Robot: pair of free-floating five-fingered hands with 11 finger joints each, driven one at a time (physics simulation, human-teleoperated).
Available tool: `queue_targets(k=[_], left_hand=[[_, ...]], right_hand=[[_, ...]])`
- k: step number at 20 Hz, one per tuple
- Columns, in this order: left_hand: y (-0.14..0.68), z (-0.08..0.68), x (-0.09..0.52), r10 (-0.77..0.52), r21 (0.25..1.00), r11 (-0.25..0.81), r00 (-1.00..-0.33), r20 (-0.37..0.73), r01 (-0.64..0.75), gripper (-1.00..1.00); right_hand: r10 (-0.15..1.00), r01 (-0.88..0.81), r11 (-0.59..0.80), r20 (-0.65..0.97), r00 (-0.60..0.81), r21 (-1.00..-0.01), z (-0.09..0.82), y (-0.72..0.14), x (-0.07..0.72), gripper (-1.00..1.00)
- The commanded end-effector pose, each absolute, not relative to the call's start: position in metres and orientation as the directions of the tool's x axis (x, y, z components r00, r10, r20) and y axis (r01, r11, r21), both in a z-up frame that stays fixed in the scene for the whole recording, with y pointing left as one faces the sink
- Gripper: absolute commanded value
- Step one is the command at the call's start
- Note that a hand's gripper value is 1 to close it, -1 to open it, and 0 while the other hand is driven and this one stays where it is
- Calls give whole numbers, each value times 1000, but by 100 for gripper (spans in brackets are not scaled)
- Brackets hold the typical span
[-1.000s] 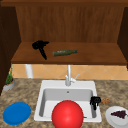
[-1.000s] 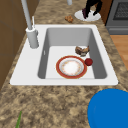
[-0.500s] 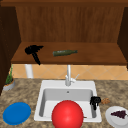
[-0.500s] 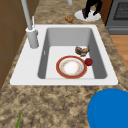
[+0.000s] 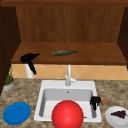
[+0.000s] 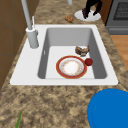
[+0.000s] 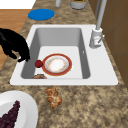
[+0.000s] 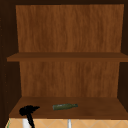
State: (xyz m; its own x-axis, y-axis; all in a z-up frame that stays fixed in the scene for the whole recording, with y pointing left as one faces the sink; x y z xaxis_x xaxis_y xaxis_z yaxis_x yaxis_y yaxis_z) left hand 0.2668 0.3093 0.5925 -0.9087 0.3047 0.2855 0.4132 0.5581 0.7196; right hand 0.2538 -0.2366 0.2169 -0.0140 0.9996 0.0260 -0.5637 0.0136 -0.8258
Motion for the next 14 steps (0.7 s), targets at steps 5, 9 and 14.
queue_targets(k=[5,9,14], left_hand=[[330,561,240,229,807,481,-937,262,343,-100],[335,530,220,250,801,475,-928,276,365,-100],[346,496,193,245,798,468,-924,294,379,-100]], right_hand=[[1000,-564,14,26,-14,-826,217,-237,254,0],[1000,-564,14,26,-14,-826,217,-237,254,0],[1000,-564,14,26,-14,-826,217,-237,254,0]])
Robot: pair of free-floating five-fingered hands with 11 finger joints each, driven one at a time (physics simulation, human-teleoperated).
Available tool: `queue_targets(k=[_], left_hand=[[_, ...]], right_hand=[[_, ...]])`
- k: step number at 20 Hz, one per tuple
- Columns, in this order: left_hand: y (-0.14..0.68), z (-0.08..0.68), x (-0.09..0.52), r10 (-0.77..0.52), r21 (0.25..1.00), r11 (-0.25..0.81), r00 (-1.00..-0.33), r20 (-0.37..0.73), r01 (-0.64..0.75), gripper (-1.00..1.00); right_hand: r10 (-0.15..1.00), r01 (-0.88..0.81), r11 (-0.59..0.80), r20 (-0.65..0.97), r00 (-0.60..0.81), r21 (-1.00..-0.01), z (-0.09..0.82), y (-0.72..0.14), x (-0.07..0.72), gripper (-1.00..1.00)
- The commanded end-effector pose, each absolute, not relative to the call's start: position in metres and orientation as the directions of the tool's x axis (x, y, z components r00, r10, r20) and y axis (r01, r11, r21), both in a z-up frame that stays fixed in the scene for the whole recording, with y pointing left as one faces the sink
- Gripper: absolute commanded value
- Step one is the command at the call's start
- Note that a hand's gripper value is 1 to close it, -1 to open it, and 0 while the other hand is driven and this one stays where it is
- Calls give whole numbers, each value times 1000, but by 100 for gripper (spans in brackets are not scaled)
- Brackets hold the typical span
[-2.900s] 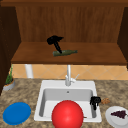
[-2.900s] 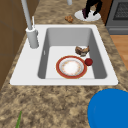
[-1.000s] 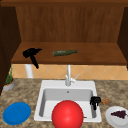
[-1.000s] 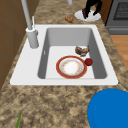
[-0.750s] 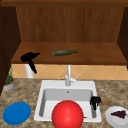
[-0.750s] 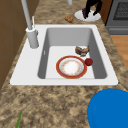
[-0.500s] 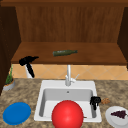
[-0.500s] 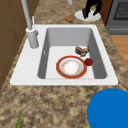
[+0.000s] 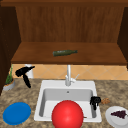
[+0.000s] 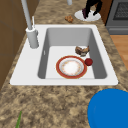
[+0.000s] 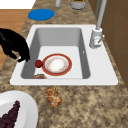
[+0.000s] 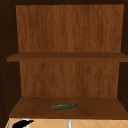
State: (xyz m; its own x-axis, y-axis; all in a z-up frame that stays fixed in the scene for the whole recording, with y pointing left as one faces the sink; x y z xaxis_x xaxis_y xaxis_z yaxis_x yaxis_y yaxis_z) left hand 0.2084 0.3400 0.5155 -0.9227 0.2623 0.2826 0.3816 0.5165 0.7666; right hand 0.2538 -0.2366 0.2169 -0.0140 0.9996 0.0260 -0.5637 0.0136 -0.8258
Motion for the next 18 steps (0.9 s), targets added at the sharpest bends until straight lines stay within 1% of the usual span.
queue_targets(k=[1,5,8,14,18], left_hand=[[347,488,187,241,800,467,-925,294,376,-100],[352,457,168,242,803,467,-927,287,371,-100],[358,434,186,294,801,432,-904,309,414,-100],[372,385,198,301,790,431,-895,330,436,-100],[389,353,207,304,771,449,-888,344,452,-100]], right_hand=[[1000,-564,14,26,-14,-826,217,-237,254,0],[1000,-564,14,26,-14,-826,217,-237,254,0],[1000,-564,14,26,-14,-826,217,-237,254,0],[1000,-564,14,26,-14,-826,217,-237,254,0],[1000,-564,14,26,-14,-826,217,-237,254,0]])
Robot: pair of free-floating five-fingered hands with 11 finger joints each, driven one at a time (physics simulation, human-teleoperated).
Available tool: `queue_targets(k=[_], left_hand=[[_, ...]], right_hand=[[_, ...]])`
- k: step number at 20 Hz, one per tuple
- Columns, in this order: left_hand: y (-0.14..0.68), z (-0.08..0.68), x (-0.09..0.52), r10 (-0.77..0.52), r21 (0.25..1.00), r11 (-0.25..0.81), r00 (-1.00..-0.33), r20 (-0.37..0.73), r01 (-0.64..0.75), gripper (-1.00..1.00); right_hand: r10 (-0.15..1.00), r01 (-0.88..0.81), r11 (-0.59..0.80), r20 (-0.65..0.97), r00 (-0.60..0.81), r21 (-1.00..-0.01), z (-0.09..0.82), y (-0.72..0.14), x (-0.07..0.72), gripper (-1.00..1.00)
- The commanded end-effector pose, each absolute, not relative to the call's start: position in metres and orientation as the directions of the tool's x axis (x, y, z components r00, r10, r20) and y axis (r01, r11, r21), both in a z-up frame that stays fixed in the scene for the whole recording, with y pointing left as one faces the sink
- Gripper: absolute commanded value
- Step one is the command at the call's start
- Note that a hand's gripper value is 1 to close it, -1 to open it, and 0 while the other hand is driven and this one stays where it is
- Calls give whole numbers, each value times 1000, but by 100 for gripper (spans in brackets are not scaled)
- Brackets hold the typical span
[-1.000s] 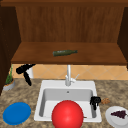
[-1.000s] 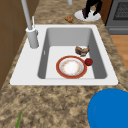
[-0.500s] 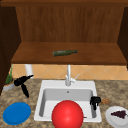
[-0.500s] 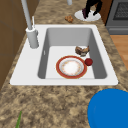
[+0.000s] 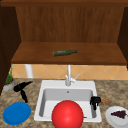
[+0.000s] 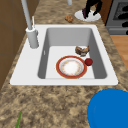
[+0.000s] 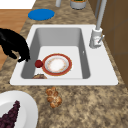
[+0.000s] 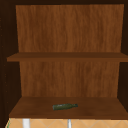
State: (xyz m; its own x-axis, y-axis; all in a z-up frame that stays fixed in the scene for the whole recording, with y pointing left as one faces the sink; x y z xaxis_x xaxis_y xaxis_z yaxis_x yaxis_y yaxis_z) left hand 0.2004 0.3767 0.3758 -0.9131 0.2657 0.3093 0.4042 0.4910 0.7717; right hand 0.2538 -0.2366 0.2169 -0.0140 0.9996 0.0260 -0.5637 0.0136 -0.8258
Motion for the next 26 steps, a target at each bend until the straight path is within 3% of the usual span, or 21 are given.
queue_targets(k=[1,11,26], left_hand=[[392,345,210,309,767,449,-885,348,458,-100],[464,291,200,269,791,476,-920,284,383,-100],[576,301,185,250,787,442,-901,353,431,-100]], right_hand=[[1000,-564,14,26,-14,-826,217,-237,254,0],[1000,-564,14,26,-14,-826,217,-237,254,0],[1000,-564,14,26,-14,-826,217,-237,254,0]])
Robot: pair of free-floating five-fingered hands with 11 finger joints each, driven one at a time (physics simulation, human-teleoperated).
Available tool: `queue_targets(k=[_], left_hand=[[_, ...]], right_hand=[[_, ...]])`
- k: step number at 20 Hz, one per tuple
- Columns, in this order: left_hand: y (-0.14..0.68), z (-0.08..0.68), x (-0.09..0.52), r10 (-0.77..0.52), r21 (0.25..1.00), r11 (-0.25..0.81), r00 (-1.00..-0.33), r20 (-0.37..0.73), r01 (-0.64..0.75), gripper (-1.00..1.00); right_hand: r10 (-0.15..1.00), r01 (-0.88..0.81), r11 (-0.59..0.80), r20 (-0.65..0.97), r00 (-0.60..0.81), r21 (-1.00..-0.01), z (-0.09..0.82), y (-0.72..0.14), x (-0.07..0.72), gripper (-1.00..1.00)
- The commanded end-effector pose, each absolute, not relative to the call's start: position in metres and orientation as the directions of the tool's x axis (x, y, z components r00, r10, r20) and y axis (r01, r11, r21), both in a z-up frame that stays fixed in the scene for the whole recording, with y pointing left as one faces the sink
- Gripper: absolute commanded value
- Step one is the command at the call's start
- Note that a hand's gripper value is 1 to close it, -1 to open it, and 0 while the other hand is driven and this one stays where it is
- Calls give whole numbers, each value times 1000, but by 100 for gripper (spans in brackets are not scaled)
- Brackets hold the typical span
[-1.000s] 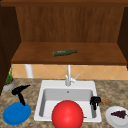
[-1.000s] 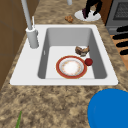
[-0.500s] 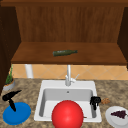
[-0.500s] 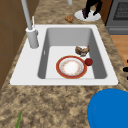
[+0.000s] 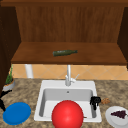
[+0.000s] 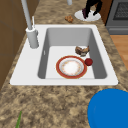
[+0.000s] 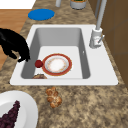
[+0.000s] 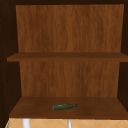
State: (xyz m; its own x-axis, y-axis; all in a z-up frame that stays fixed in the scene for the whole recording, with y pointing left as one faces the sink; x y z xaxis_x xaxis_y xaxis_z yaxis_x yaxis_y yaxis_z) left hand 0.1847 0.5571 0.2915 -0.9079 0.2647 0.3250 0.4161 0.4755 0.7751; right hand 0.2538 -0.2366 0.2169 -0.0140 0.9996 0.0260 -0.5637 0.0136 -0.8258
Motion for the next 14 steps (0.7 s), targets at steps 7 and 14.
queue_targets(k=[7,14], left_hand=[[621,314,184,244,795,432,-904,350,425,-100],[653,334,177,227,798,402,-893,388,449,-100]], right_hand=[[1000,-564,14,26,-14,-826,217,-237,254,0],[1000,-564,14,26,-14,-826,217,-237,254,0]])
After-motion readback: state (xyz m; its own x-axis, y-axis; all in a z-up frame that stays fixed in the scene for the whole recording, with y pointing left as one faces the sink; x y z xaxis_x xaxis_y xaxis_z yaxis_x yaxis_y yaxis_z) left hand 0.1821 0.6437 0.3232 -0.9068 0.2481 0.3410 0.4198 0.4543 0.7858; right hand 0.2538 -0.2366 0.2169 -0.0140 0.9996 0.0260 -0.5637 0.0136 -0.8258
